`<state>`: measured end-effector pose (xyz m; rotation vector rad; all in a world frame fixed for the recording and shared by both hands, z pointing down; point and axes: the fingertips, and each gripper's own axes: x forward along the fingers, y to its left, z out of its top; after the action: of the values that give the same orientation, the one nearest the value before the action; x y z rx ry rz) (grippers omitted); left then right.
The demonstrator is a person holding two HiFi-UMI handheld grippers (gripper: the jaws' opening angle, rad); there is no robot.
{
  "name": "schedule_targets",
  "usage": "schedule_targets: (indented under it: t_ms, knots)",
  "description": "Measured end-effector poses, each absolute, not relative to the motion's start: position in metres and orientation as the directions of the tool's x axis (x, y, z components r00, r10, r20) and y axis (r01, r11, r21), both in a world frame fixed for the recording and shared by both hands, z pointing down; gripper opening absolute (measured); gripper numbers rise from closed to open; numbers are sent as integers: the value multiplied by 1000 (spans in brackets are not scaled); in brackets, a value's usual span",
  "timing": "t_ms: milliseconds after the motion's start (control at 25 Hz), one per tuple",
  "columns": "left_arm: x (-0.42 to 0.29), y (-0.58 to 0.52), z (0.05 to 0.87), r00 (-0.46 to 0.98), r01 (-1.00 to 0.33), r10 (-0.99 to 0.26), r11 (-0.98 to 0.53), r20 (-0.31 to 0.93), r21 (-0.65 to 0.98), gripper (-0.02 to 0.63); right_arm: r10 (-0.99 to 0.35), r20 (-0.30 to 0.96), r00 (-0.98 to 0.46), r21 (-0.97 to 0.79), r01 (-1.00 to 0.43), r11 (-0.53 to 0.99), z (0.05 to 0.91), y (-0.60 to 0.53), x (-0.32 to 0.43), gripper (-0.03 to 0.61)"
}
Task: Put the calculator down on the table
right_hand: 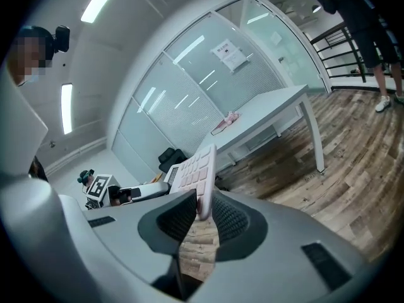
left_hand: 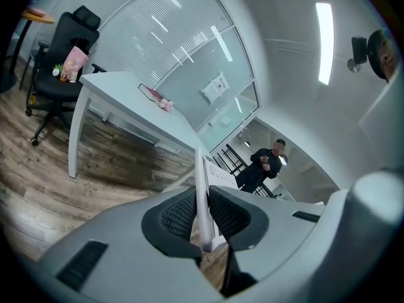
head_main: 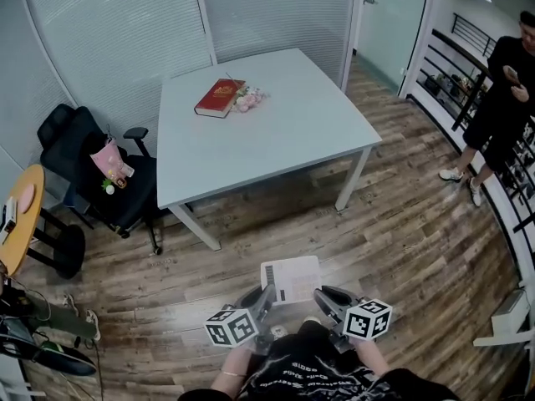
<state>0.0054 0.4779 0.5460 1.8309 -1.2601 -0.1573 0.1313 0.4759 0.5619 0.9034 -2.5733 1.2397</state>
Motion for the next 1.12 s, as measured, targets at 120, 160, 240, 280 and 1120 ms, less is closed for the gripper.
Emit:
schedule_targets:
  t_ms: [120, 160, 240, 280, 1120]
  knots:
    - [-8, 475, 547, 483, -692, -800, -98, 357, 716, 78, -448, 380, -809, -663, -576, 478, 564, 474, 117, 86]
    - [-12, 472, 548, 482, -691, -800, -96, 357, 717, 78, -443, 386, -809, -661, -578, 479, 566, 471, 113, 86]
    - [-21, 465, 553, 475, -688, -805, -87, 356, 720, 77, -433, 392, -812, -658, -576, 484, 571, 462, 104, 86]
    - [-26, 461, 556, 468, -687, -808, -80, 357, 722, 77, -426, 392, -815, -659, -572, 488, 574, 456, 100, 86]
    - [-53, 254, 563, 294, -683, -879, 83, 376, 726, 76, -232, 384, -894, -660, -441, 608, 576, 220, 66, 86]
